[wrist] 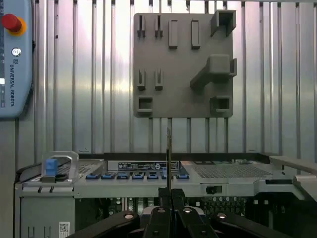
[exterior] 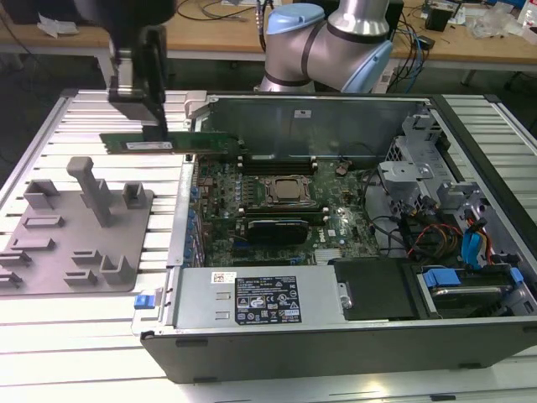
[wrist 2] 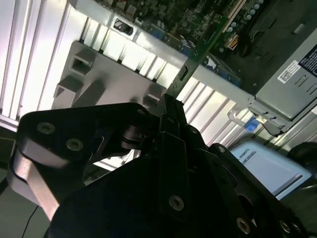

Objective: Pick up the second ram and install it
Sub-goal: 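Pick up the second ram and move it above second insertion slot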

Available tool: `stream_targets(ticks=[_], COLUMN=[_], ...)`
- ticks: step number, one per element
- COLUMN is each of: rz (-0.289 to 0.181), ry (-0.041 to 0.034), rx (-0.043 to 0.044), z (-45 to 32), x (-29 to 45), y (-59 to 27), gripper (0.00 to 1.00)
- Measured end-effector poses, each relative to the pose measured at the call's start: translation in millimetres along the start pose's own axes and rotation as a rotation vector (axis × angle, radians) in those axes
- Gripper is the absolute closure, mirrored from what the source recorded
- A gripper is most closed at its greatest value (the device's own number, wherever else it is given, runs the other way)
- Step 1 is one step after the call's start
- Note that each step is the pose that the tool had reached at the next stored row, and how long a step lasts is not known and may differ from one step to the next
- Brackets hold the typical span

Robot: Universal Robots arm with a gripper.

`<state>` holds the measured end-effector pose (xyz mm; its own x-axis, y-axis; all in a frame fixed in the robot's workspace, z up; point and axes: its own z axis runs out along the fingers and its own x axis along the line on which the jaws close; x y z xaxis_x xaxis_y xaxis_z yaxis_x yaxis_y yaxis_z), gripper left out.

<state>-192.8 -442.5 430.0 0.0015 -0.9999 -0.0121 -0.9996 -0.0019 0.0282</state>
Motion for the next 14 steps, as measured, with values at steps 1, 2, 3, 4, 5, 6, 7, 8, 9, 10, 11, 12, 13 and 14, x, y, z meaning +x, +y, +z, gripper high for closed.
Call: stream_targets(ticks=[1, 2, 3, 4, 5, 6, 7, 8, 9, 10, 11, 12, 13, 14], rz=[0.0, 0.0, 0.0, 0.0, 0.0, 0.0, 0.0, 0.0, 0.0, 0.0, 0.0, 0.0, 0.0, 0.0], ry=[0.0, 0.0, 0.0001, 0.0002, 0.0001, 0.0001, 0.0001, 0.0, -0.0001, 0.0, 0.0001, 0.0, 0.0002, 0.0002], rx=[-0.0002, -0.0006, -0.0008, -0.0011, -0.0014, -0.0016, -0.0018, -0.0018, -0.0018, -0.0025, -0.0037, -0.0048, -0.0069, -0.0087], z=[0.0, 0.1, 0.1, 0.1, 0.4, 0.6, 0.7, 1.0, 1.2, 1.5, 2.5, 3.6, 5.4, 8.1], x=[-0.1, -0.3, -0.4, -0.7, -1.6, -3.9, -5.3, -6.1, -6.6, -7.5, -9.4, -10.5, -11.5, -11.9], y=[-4.9, -11.6, -15.6, -20.1, -31.0, -43.6, -50.1, -54.7, -58.2, -66.1, -78.9, -87.7, -96.5, -102.5], gripper=[0.91, 0.91, 0.91, 0.91, 0.91, 0.91, 0.91, 0.91, 0.91, 0.91, 0.91, 0.91, 0.91, 0.91])
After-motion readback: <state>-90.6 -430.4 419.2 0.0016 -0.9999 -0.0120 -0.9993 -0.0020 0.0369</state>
